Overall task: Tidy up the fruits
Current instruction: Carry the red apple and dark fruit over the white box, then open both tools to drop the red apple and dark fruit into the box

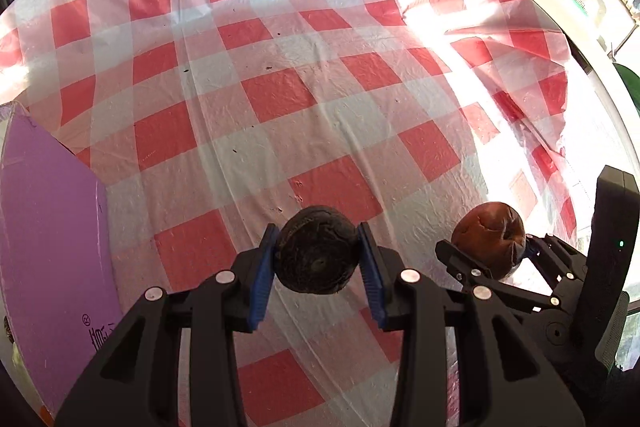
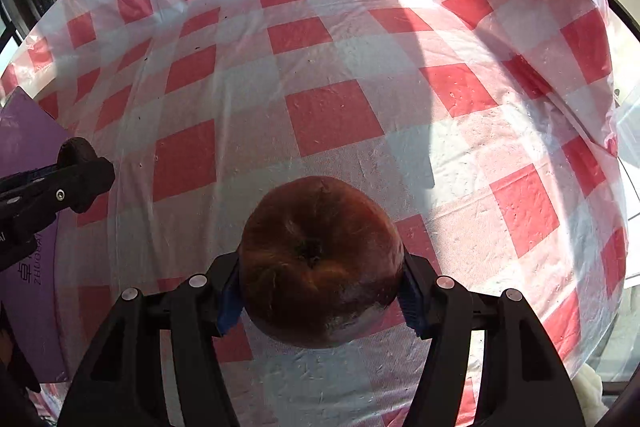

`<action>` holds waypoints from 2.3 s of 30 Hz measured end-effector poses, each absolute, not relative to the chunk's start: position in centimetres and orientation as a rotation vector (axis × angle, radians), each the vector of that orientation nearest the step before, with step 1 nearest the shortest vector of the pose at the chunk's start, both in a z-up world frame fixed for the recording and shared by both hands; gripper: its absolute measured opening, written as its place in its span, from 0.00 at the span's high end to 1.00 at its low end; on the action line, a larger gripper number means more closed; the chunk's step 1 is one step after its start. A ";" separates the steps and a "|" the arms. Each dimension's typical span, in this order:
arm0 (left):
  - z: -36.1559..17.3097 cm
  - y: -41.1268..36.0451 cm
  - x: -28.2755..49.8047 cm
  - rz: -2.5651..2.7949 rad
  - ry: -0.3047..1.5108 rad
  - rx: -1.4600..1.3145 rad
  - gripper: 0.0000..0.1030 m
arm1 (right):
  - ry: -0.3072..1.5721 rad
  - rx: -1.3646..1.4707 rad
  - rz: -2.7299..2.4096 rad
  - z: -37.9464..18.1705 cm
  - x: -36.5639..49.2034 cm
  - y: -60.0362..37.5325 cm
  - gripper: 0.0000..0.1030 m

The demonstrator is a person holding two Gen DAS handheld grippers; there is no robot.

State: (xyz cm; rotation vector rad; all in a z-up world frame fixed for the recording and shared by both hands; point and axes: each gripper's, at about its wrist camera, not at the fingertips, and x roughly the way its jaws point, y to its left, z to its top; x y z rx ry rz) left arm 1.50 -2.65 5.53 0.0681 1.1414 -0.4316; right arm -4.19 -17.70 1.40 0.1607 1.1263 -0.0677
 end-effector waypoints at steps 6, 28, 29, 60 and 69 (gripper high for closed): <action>7.9 -3.1 -2.5 -0.596 1.080 0.168 0.62 | 1.155 0.180 -0.104 2.1 -7.3 -16.6 0.40; 19.4 20.1 -5.9 -0.358 0.766 -0.116 0.62 | 0.869 -0.010 0.337 15.5 -6.0 5.3 0.40; 19.3 21.4 -6.0 -0.328 0.768 -0.136 0.62 | 0.869 -0.027 0.373 15.7 -5.9 6.5 0.40; 9.1 29.6 -7.7 -0.013 1.057 -0.072 0.47 | 1.046 -0.414 0.544 9.3 -8.3 17.1 0.40; 8.9 28.4 -7.8 -0.040 1.080 -0.022 0.29 | 1.051 -0.317 0.510 9.7 -7.3 16.4 0.25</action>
